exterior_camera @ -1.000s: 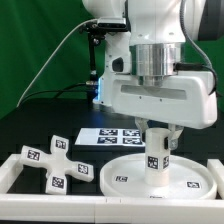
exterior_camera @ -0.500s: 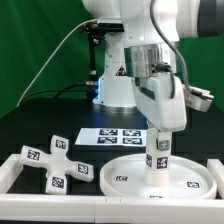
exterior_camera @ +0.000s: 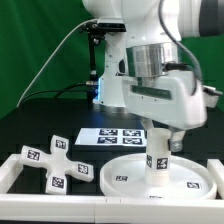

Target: Assemble round table

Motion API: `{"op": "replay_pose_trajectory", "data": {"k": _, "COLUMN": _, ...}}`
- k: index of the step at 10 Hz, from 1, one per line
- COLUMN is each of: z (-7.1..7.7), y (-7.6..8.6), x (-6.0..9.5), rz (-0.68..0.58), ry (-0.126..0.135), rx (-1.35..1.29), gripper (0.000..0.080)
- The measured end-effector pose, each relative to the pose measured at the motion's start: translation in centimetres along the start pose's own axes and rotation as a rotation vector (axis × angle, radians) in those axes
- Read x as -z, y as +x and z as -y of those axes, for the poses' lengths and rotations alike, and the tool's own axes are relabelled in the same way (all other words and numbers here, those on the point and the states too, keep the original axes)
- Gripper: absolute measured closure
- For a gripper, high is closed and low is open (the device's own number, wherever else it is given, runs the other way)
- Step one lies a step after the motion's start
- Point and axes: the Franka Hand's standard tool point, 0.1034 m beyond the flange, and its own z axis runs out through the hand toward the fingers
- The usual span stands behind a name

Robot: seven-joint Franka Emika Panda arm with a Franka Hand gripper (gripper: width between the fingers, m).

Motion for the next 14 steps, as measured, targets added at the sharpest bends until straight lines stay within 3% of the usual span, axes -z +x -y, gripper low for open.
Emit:
{"op": "replay_pose_trajectory", "data": {"k": 4, "z": -0.21, "y": 0.28, "x": -0.04, "rz": -0.002, "ry": -0.004, "rx": 0.289, "gripper": 0.0151}}
{"op": "replay_pose_trajectory", "data": {"k": 6, "z": -0.19, "y": 0.56, "x": 0.07, "rz": -0.023, "ry": -0.017, "rx": 0.695, "gripper": 0.0151}}
{"op": "replay_pose_trajectory", "data": {"k": 10, "z": -0.21, "y": 1.05, "x": 0.25, "rz": -0.04, "ry": -0.029, "rx": 0.959, "gripper": 0.0151}}
{"op": "replay_pose_trajectory", "data": {"k": 11, "z": -0.23, "y": 1.14, "x": 0.29, "rz": -0.043, "ry": -0.041, "rx": 1.047, "gripper": 0.0151}}
{"op": "replay_pose_trajectory", "data": {"k": 13, "z": 0.33, "y": 1.07, "x": 0.56, "rz": -0.08, "ry": -0.093, "rx": 1.36, "gripper": 0.0151}}
{"op": "replay_pose_trajectory", "data": {"k": 14, "z": 0.26, "y": 1.12, "x": 0.52, "rz": -0.08, "ry": -0.09, "rx": 1.324, "gripper": 0.0151}}
